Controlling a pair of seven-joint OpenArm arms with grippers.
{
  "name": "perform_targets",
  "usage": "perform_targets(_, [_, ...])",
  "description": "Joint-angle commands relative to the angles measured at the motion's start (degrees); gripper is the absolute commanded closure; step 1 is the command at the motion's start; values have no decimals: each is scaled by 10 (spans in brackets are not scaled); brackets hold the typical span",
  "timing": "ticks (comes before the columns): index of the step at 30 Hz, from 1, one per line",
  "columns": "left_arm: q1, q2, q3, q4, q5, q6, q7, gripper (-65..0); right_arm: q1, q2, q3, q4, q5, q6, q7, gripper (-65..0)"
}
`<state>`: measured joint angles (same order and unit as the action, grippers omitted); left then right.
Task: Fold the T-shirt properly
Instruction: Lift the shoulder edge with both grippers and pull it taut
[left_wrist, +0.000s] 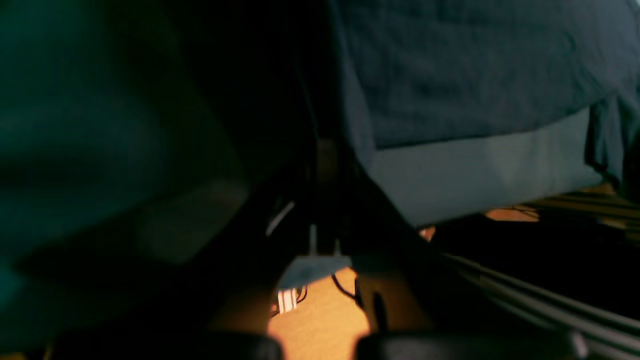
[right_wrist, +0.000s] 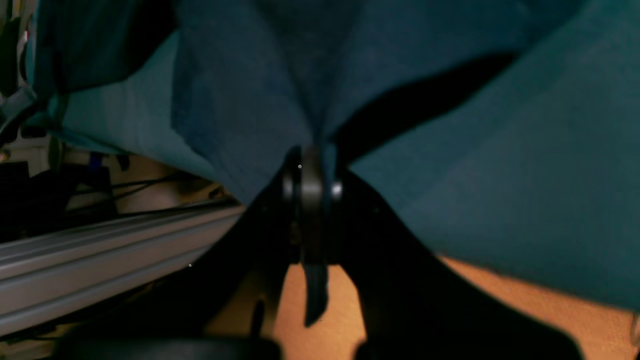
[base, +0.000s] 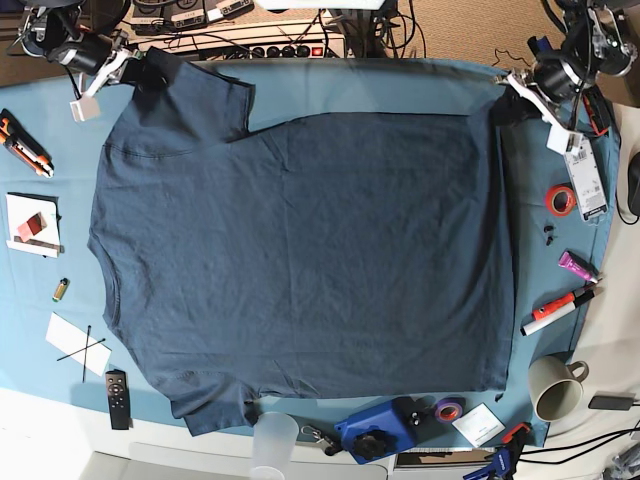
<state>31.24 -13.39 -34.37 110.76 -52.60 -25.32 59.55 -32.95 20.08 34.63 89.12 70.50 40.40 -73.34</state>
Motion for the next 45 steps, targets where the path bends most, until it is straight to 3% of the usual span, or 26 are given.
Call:
perform_targets(1, [6, -8, -14, 14, -10, -2, -9, 0, -7, 10, 13, 12, -21, -4, -19, 0])
perform_targets(5, [20, -8, -52, 30, -10, -2, -10, 0, -12, 10, 40, 47, 14, -4, -52, 0])
perform_targets(17, [25, -9, -123, 35, -11, -2, 30, 0, -122, 6, 116, 142, 68, -4, -60, 0])
perform_targets(21, [43, -9, -153, 35, -45, -2, 39, 0, -133, -3, 151, 170, 82, -4, -67, 0])
perform_targets(27, [68, -9, -158, 37, -77, -2, 41, 0, -132, -4, 154, 188, 83, -4, -67, 0])
perform_targets(32, [72, -9, -161, 72, -63, -2, 67, 0, -137, -5, 154, 202, 84, -4, -67, 0])
perform_targets(42, [97, -9, -165, 103, -46, -2, 14, 0, -137, -18, 154, 208, 90, -4, -67, 0])
perform_targets(45, [97, -9, -165, 103, -26, -2, -22, 0, -118, -18, 154, 208, 64, -4, -67, 0])
